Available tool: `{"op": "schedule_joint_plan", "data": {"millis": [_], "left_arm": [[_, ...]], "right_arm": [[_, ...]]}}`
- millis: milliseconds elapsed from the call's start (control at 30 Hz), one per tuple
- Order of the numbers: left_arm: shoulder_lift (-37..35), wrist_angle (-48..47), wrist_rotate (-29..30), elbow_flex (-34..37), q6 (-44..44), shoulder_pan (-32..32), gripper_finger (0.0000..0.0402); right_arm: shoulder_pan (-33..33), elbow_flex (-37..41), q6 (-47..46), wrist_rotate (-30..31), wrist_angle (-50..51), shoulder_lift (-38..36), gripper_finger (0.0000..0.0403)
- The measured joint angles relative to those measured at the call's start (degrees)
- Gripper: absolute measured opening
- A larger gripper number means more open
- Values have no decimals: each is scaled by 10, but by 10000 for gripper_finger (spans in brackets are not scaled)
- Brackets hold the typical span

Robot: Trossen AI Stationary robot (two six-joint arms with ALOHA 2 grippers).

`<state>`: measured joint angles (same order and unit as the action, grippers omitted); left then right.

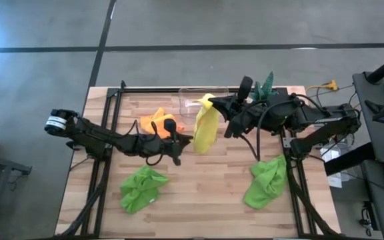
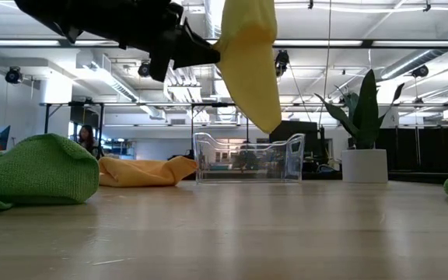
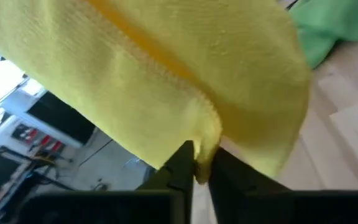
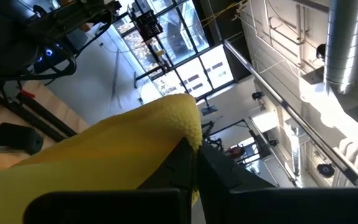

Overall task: Fold microfiber towels
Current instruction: Fold the yellow microfiber towel

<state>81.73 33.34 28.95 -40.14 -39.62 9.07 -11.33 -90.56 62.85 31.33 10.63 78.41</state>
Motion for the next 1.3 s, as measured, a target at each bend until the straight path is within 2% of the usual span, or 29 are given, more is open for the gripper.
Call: {"op": "schedule_joint_plan", "data": {"millis": [200, 433, 533, 633, 967, 1100, 1300], "left_arm": [[-1, 0, 103, 1, -24, 5, 2], [-14, 1, 233, 1, -78, 37, 0], [-33, -1, 297, 2, -93, 57, 0], [-59, 1, 335, 2, -93, 79, 0], [-168, 3, 346, -6, -151, 174, 0], [-212, 6, 346, -17, -167, 216, 0], [-247, 6, 346, -22, -177, 254, 0]], "right_arm": [[0, 0, -35, 4, 40, 0, 9], [0, 0, -109, 65, 126, 0, 9], [0, 0, -155, 83, 174, 0, 9], [0, 0, -211, 96, 224, 0, 9], [-2, 0, -382, 156, 321, 0, 9], [-5, 0, -435, 161, 358, 0, 9], [-28, 4, -502, 191, 400, 0, 9]]}}
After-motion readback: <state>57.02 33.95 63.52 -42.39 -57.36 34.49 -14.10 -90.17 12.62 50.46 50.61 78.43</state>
